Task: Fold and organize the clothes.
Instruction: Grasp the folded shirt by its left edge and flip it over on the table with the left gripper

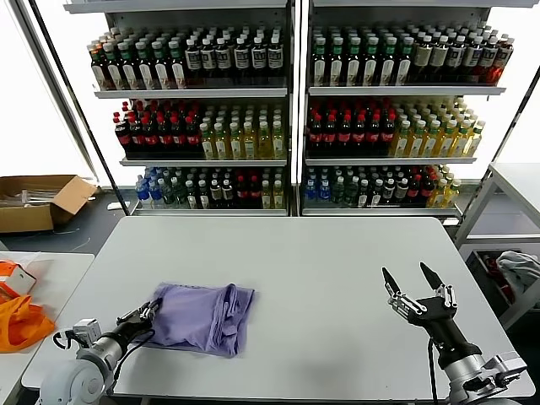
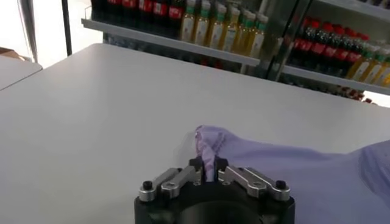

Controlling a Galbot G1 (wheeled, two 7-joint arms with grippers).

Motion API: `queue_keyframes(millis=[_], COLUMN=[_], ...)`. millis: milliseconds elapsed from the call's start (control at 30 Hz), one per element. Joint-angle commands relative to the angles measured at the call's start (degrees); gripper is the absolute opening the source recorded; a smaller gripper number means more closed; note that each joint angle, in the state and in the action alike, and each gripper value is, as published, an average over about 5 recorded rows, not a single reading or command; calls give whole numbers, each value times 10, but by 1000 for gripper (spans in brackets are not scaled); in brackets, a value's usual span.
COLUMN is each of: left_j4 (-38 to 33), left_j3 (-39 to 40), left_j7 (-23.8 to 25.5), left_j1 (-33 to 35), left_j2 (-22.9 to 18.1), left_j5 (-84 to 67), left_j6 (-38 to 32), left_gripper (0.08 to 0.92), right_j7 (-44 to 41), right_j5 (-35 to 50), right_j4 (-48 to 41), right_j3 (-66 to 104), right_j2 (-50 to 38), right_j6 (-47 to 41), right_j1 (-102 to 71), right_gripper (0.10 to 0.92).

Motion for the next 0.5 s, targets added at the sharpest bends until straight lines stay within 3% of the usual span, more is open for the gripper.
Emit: queue_keyframes(millis=[33, 200, 500], left_j4=[-33, -53, -95], left_j3=[-94, -245, -419], left_j7=[-6, -11, -44], left_j1=[26, 44, 100], left_j2=[-25, -21, 61], left_j5=[-22, -67, -169], left_j6=[-10, 6, 59], left_gripper=[154, 107, 107], right_j7=[-2, -5, -6], right_j5=[4, 10, 11], right_j4=[-1, -1, 3], right_j3=[6, 12, 3], right_j2=[1, 1, 5], right_j6=[1, 1, -1], right_j1=[-2, -10, -9], right_gripper=[823, 823, 823])
